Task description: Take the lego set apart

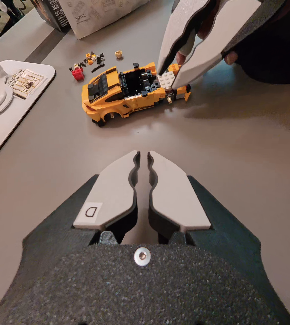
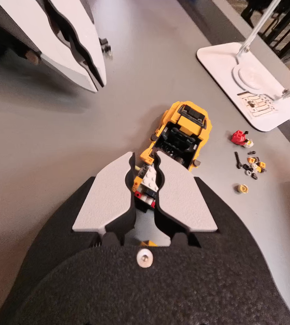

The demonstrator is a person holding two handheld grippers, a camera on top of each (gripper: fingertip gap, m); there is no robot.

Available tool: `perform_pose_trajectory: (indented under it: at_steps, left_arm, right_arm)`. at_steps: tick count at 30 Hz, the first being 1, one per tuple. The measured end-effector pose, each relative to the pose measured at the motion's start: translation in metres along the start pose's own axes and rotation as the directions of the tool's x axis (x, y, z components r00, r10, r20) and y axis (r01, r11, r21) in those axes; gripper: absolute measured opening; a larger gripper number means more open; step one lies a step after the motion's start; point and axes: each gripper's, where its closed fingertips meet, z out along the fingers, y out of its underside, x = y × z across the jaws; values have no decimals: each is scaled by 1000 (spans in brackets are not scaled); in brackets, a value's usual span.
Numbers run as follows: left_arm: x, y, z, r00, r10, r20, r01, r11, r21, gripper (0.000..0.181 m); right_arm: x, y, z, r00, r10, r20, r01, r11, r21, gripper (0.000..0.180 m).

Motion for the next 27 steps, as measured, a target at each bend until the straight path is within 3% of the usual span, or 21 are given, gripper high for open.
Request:
perform_pose_trajectory:
  at_steps: [8,17,27]
  left_arm:
    - [2,0,7,999,34,14,-34,999,-18,13]
    - [1,3,6,999,46,24,-45,998,-31,13]
    - [-2,-2,4,998,51,44,-51,999,-1,22]
  right_arm:
    - [0,11,14,993,-67,-94,57,992,-113,16]
    - [1,12,15,985,-120,-126,102,985,-142,11]
    - [-13,10,12,982,-185,-26,182,978,-101,10]
